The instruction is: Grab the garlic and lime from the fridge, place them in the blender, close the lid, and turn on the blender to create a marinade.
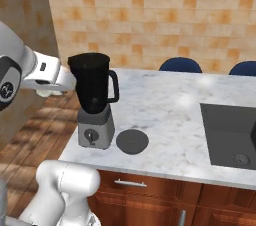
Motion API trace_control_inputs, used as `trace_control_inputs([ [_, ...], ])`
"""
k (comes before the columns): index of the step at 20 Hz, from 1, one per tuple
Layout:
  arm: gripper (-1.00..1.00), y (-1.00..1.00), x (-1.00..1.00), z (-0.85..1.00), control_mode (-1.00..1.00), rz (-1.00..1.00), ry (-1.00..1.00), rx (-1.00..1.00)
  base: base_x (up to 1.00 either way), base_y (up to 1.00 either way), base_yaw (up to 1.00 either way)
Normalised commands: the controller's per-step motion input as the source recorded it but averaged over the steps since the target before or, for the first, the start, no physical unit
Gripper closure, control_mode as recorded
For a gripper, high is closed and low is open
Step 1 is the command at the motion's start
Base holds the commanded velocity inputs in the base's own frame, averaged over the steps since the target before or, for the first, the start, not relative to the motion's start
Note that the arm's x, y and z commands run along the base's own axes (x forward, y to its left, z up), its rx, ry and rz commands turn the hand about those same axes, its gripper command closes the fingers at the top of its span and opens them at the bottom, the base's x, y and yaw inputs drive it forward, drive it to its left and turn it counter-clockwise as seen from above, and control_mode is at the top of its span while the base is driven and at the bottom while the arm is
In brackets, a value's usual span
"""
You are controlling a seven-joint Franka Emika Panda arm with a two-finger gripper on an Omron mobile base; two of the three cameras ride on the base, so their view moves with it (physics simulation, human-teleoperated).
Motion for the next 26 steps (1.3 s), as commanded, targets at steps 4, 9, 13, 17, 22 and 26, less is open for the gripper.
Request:
trace_control_inputs([
  [4, 1.0, 0.0, 0.65, 0.43, -1.0, 0.0, -0.17, 0.0, 0.0, 0.0, 0.0],
  [9, 1.0, 0.04, 0.92, 0.01, -1.0, 0.0, -0.06, 0.03, 0.0, 0.0, 0.0],
  [13, 1.0, 0.07, 1.0, 0.0, -1.0, 0.0, 0.07, 0.02, 0.0, 0.0, 0.0],
  [17, 1.0, 0.06, 1.0, 0.0, -1.0, 0.0, 0.12, 0.01, 0.0, 0.0, 0.0],
  [22, 1.0, 0.07, 0.99, -0.16, -1.0, 0.0, 0.17, 0.0, 0.0, 0.0, 0.0],
  [26, 1.0, 0.08, 0.78, -0.39, -1.0, 0.0, 0.13, 0.0, 0.0, 0.0, 0.0],
])
